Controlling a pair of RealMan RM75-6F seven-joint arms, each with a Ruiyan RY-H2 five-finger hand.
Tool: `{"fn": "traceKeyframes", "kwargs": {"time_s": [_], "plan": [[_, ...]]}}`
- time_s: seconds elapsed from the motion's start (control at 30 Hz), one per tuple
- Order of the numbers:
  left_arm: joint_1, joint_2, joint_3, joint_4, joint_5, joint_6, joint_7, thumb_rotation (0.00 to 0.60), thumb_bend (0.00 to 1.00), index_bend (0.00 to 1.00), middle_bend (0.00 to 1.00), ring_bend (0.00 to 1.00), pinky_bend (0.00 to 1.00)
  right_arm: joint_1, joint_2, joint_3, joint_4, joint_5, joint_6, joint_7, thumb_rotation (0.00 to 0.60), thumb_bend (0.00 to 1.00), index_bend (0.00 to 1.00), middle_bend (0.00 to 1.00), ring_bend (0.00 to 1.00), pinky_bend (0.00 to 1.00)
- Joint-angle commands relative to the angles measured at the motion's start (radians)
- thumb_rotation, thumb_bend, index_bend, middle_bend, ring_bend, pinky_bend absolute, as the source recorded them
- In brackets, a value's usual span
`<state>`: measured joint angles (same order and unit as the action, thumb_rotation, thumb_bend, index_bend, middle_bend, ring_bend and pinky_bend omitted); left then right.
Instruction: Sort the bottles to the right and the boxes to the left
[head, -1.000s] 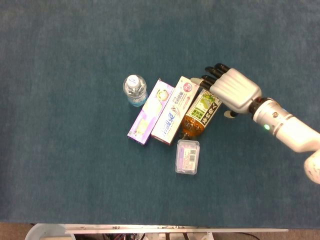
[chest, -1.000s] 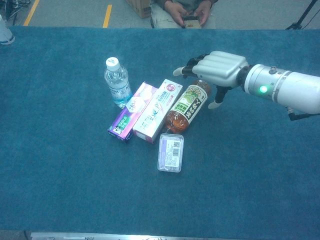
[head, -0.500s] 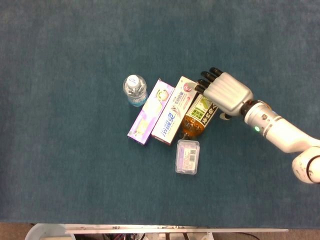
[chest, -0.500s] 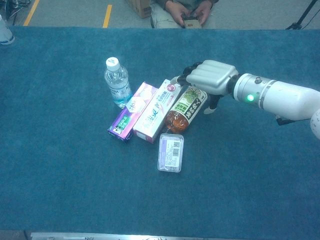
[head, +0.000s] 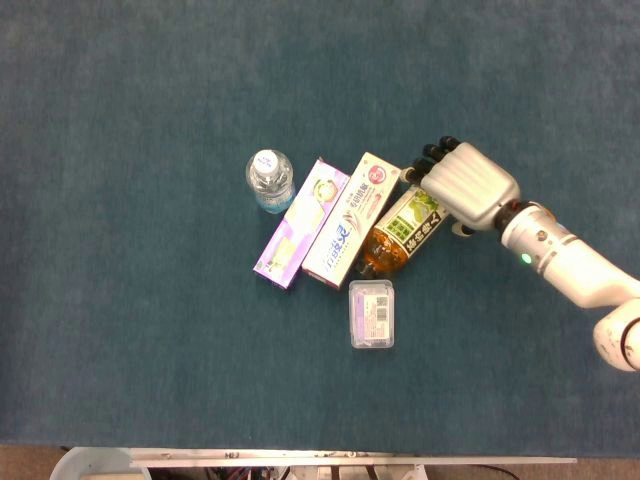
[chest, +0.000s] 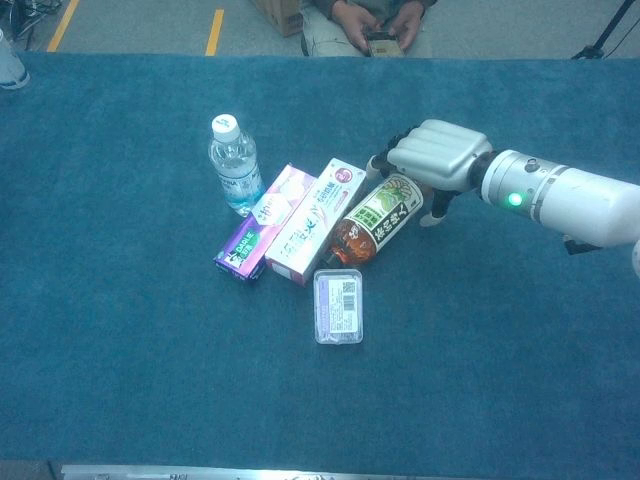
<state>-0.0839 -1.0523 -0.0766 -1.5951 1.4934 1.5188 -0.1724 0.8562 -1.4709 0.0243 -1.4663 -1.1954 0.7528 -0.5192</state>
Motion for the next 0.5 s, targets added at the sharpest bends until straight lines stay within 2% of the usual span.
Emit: {"fn": "traceKeyframes", "kwargs": {"time_s": [0.03, 0.2, 0.5], "plan": [[0.000, 0.000, 0.000, 0.000, 0.001, 0.000, -0.002, 0.600, 0.24, 0.13, 0.16, 0.10, 0.20, -0.008, 0.014, -0.010, -0.013, -0.008, 0.007, 0.004, 0.600, 0.00, 0.25, 0.33, 0.21, 0.23], [-0.004, 0.000, 0.004, 0.002, 0.004, -0.009, -0.006, 0.600, 0.24, 0.13, 0.16, 0.10, 0.20, -0.014, 0.025, -0.027, -0.034, -0.024, 0.009, 0.002, 0.600, 0.00, 0.25, 0.33, 0.21, 0.23], [0.000, 0.007, 0.011, 0.004, 0.009, -0.007, -0.021, 0.600, 0.24, 0.13, 0.16, 0.10, 0.20, 0.000, 0.002, -0.027, -0.033, -0.014, -0.008, -0.017, 0.600, 0.00, 0.27, 0.34, 0.22, 0.26]]}}
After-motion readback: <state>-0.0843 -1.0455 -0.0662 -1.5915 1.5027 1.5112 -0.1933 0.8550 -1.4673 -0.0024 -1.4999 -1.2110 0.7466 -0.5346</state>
